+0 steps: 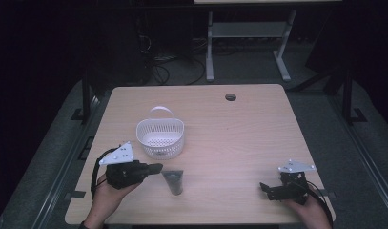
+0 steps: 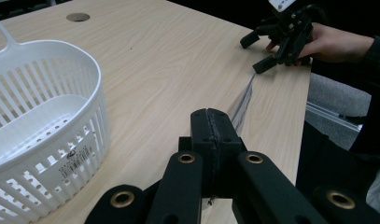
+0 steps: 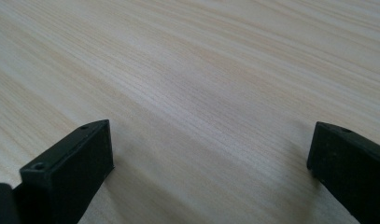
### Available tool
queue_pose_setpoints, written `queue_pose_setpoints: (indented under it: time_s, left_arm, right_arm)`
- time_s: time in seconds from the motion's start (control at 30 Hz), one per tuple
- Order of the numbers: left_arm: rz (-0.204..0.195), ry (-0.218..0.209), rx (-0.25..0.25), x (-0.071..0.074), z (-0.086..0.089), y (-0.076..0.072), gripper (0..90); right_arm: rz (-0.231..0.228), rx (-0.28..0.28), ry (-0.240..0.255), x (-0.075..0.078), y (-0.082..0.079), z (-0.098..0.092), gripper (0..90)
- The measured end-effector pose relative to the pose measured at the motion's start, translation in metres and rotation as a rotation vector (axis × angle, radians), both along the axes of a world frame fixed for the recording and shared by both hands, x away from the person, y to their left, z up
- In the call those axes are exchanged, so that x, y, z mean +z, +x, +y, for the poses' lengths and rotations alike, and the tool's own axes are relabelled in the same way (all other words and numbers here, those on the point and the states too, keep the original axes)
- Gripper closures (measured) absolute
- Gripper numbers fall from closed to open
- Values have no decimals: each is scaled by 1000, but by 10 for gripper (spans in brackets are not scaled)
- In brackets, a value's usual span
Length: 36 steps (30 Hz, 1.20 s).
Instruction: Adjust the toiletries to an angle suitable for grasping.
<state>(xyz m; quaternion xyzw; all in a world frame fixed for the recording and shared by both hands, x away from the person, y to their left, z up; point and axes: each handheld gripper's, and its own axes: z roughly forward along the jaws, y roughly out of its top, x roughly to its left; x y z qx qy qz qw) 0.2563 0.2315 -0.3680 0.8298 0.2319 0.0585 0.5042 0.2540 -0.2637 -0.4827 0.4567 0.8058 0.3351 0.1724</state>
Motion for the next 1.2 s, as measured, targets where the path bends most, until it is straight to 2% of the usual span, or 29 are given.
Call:
queue_pose_setpoints:
  time_s: [0.77, 1.2]
  left_arm:
    - [5, -6, -27, 4, -1, -15, 897]
    - [21, -20, -43, 2, -3, -23, 897]
  right_arm:
    - [0, -2, 0, 0, 0, 0, 0]
    - [0, -2, 0, 0, 0, 0, 0]
